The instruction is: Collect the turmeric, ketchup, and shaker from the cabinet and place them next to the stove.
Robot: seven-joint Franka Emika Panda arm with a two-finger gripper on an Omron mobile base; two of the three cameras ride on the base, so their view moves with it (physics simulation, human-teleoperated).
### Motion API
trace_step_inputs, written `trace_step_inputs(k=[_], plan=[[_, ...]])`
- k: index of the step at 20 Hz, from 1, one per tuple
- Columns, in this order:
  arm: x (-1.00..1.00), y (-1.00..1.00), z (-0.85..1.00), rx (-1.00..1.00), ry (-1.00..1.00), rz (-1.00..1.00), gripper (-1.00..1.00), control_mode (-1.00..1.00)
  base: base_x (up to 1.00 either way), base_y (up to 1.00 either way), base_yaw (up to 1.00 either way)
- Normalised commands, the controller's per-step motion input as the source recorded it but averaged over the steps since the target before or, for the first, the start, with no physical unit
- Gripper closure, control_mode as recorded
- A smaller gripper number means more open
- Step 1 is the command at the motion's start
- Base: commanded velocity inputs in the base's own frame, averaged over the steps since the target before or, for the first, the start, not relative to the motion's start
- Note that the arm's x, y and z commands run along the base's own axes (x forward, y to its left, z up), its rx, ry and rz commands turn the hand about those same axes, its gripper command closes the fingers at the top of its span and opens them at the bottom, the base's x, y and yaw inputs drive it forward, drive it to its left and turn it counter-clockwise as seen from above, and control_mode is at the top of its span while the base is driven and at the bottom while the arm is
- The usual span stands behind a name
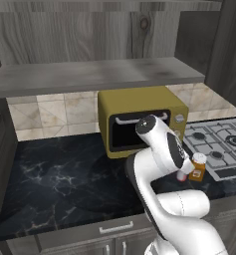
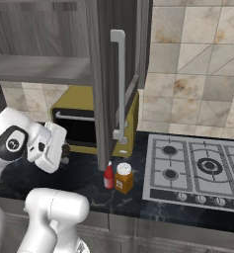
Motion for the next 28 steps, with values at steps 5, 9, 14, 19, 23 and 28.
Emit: trace_step_inputs(k=[5,9,14,19,23,28], plan=[[0.15,-0.17,-0.37,0.0,0.19,-0.12,1.0,-1.0,0.0,0.0,0.0],[0.27,-0.21,-0.41,-0.02,0.2,-0.12,1.0,-1.0,0.0,0.0,0.0],[0.38,-0.16,-0.37,-0.06,0.19,-0.12,1.0,-1.0,0.0,0.0,0.0],[0.35,-0.02,-0.34,-0.12,0.16,-0.13,1.0,-1.0,0.0,0.0,0.0],[0.24,0.0,-0.22,-0.11,0.1,-0.11,1.0,-1.0,0.0,0.0,0.0],[0.05,0.0,-0.09,-0.09,-0.01,-0.02,1.0,-1.0,0.0,0.0,0.0]])
